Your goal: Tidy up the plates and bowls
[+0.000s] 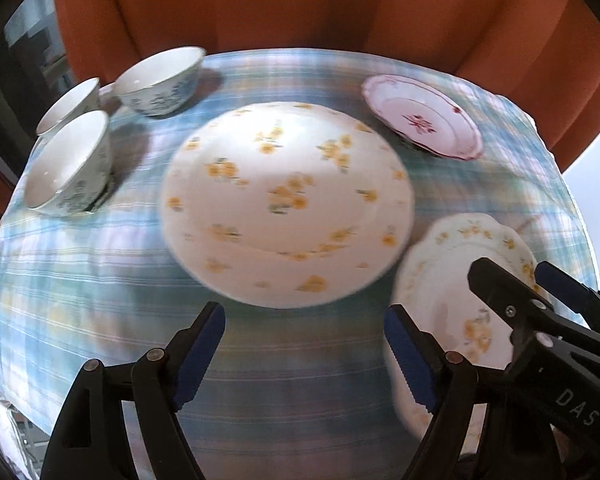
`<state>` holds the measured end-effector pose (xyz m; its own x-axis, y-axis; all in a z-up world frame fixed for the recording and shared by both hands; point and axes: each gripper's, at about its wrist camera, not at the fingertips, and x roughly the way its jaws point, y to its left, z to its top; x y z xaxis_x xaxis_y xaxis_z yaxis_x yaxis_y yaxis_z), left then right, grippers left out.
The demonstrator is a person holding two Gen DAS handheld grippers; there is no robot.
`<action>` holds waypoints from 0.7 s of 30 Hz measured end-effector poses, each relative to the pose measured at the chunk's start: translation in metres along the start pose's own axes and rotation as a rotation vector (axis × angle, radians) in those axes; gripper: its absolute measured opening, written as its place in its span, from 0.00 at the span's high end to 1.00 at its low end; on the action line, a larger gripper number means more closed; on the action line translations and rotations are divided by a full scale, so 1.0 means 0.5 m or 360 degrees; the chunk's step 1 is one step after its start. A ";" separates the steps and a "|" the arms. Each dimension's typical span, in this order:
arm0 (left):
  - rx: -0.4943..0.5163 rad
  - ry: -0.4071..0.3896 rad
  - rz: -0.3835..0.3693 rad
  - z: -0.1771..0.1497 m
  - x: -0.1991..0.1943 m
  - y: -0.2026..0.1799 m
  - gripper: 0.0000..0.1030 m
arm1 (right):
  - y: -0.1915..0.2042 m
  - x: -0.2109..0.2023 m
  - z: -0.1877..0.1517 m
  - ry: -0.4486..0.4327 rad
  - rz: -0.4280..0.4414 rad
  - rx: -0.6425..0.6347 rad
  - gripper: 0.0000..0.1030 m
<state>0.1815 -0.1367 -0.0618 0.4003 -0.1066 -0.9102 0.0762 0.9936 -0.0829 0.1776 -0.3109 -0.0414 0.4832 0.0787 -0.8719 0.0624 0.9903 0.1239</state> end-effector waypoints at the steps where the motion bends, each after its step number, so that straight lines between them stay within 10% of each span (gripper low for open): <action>1: -0.0002 -0.0002 0.0006 0.001 -0.002 0.014 0.19 | 0.016 -0.001 0.002 -0.0007 -0.0001 -0.0003 0.13; 21: -0.0069 0.0054 0.0024 0.113 0.061 0.145 0.20 | 0.159 0.078 0.087 0.0011 -0.0013 0.0088 0.13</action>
<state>0.2506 -0.0697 -0.0726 0.3699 -0.0909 -0.9246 0.0303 0.9959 -0.0858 0.2392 -0.2343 -0.0448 0.4767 0.0717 -0.8761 0.1143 0.9831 0.1427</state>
